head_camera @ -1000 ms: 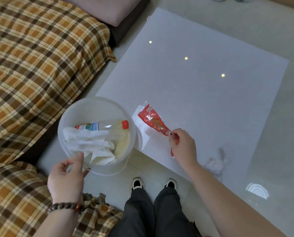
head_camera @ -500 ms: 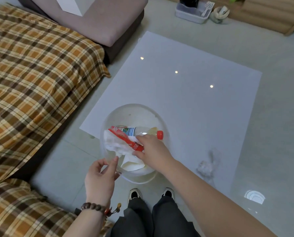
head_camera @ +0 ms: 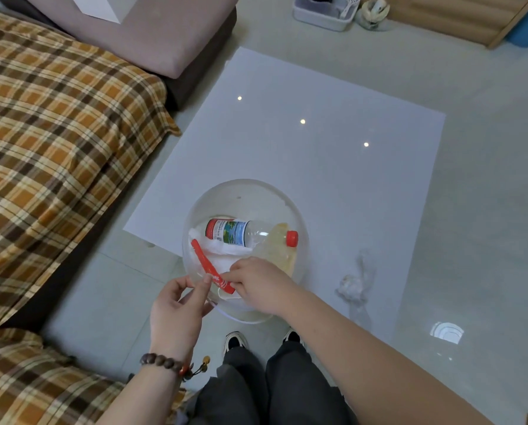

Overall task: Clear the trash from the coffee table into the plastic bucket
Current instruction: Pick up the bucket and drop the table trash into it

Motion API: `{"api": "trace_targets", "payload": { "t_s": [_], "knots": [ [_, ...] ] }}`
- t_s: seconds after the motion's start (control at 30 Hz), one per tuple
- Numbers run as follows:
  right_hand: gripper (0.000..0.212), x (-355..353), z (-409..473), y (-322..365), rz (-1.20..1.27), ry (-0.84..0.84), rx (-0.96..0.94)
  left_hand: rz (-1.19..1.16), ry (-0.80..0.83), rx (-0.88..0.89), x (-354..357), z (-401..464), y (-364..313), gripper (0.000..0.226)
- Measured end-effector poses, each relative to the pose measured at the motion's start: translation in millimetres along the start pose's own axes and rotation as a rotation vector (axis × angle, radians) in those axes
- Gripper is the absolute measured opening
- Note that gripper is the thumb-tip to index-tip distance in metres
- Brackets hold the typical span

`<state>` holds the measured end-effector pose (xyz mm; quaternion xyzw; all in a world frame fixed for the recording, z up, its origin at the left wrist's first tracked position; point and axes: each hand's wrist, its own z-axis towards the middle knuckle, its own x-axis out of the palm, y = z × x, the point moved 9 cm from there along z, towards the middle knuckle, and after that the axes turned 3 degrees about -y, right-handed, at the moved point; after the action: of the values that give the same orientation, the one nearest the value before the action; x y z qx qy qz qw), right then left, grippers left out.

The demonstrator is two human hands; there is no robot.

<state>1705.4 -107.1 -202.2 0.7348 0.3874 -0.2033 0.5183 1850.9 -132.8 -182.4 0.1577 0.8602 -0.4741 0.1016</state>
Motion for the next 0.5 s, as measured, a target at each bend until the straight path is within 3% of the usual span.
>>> {"api": "trace_targets", "payload": {
  "t_s": [0.1,0.23,0.33,0.4,0.5],
  "knots": [
    [0.032,-11,-5,-7,0.041,-0.056,0.015,0.011,0.003,0.01,4,-1,-2,0.034],
    [0.036,-50,-32,-41,0.258,-0.367,0.083,0.05,-0.032,0.01,4,0,-5,0.035],
    [0.036,-61,-70,-96,0.264,-0.58,0.208,0.066,-0.095,0.01,-1,5,-7,0.033],
    [0.04,-45,-93,-148,0.229,-0.584,0.382,0.05,-0.124,0.019,-3,8,-9,0.032],
    [0.056,5,-120,-223,0.15,-0.396,0.667,0.042,-0.135,0.029,-4,11,-7,0.031]
  ]
}}
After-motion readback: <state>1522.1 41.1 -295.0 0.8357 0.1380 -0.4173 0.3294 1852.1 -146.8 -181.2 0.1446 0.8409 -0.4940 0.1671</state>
